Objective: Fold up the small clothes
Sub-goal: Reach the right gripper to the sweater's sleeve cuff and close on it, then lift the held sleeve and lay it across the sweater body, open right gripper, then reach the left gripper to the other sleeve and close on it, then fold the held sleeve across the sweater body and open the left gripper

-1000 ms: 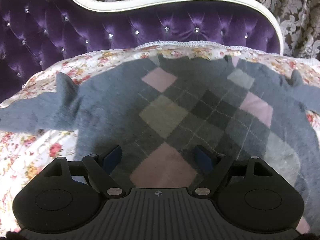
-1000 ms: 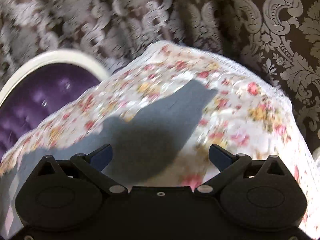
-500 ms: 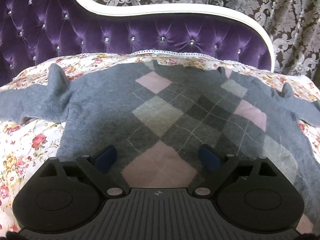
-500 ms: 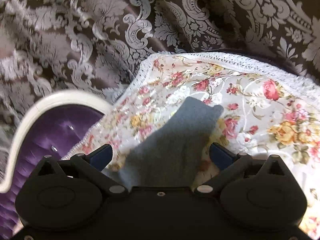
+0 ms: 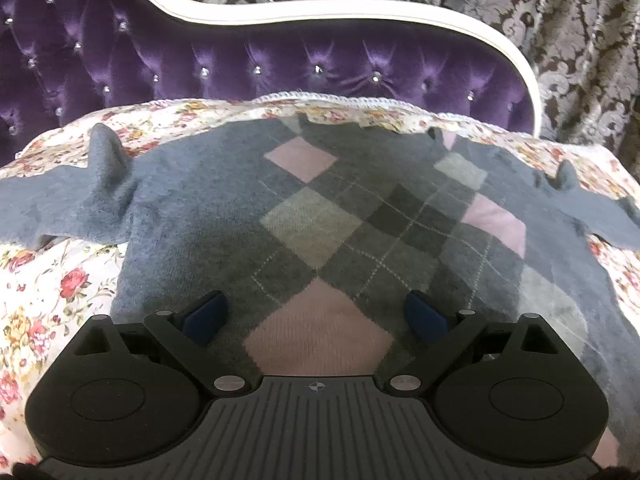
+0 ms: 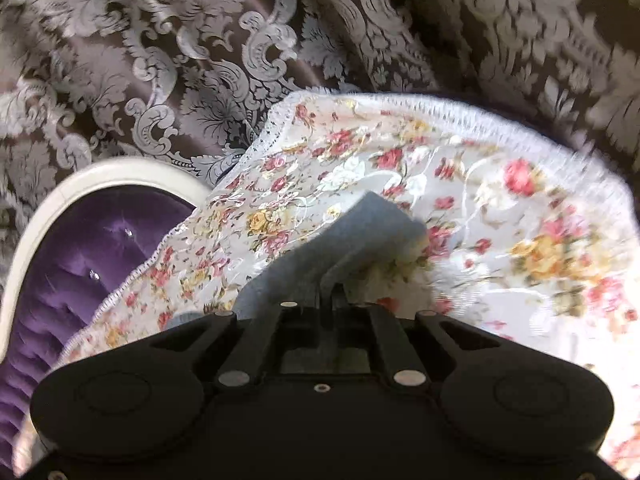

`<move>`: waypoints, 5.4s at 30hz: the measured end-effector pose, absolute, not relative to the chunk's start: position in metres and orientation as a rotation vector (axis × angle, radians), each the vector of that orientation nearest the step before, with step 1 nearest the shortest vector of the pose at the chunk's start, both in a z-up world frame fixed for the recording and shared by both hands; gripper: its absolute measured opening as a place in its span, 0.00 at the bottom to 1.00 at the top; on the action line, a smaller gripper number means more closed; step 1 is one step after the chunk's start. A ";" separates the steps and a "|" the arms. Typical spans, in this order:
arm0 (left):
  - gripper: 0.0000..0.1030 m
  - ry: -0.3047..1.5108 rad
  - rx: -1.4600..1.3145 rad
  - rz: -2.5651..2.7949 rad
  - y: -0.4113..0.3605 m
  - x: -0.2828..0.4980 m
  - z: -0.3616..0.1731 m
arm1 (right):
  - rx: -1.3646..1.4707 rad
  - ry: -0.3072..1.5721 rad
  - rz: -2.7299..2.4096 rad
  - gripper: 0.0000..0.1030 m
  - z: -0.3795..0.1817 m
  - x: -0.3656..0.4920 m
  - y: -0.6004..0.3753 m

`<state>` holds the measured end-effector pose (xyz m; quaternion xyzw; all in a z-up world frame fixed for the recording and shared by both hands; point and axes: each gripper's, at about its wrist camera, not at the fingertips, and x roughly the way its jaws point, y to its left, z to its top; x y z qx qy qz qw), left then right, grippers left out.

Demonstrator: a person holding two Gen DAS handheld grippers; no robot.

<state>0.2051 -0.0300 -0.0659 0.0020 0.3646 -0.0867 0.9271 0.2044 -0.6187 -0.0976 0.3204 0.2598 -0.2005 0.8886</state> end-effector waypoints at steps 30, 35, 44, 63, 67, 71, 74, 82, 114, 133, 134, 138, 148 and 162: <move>0.93 0.740 -0.147 -0.154 0.082 0.217 -0.017 | 0.076 0.418 0.198 0.11 0.083 0.289 -0.253; 0.93 0.741 -0.202 -0.126 0.099 0.219 -0.015 | 0.030 0.502 0.363 0.11 0.030 0.306 -0.157; 0.93 0.727 -0.261 -0.066 0.118 0.226 -0.012 | -0.111 0.669 0.504 0.15 -0.076 0.298 -0.059; 0.93 0.716 -0.136 -0.160 0.080 0.236 -0.037 | 0.124 0.612 0.235 0.62 -0.065 0.263 -0.254; 0.93 0.748 -0.073 -0.187 0.062 0.240 -0.051 | 0.243 0.591 0.070 0.62 -0.064 0.276 -0.319; 0.93 0.794 -0.033 -0.190 0.053 0.241 -0.071 | 0.291 0.603 -0.021 0.63 -0.067 0.296 -0.358; 0.94 0.773 0.055 -0.185 0.043 0.236 -0.075 | 0.320 0.624 -0.019 0.60 -0.075 0.307 -0.369; 0.94 0.769 0.029 -0.180 0.043 0.240 -0.074 | 0.318 0.703 0.024 0.10 -0.097 0.322 -0.361; 0.98 0.722 -0.090 -0.121 0.085 0.222 -0.062 | 0.234 0.557 0.300 1.00 -0.081 0.193 -0.245; 0.85 0.687 -0.329 0.368 0.289 0.278 -0.033 | 0.191 0.535 0.458 1.00 -0.074 0.173 -0.216; 0.85 0.696 -0.343 0.372 0.298 0.280 -0.037 | 0.194 0.533 0.470 1.00 -0.074 0.172 -0.215; 0.85 0.712 -0.419 0.378 0.321 0.290 -0.049 | 0.201 0.518 0.511 1.00 -0.072 0.171 -0.210; 0.10 0.679 -0.395 0.368 0.325 0.327 -0.056 | 0.223 0.478 0.588 1.00 -0.069 0.169 -0.197; 0.09 0.398 -0.278 0.109 0.231 0.278 0.088 | 0.255 0.513 0.548 1.00 -0.063 0.166 -0.207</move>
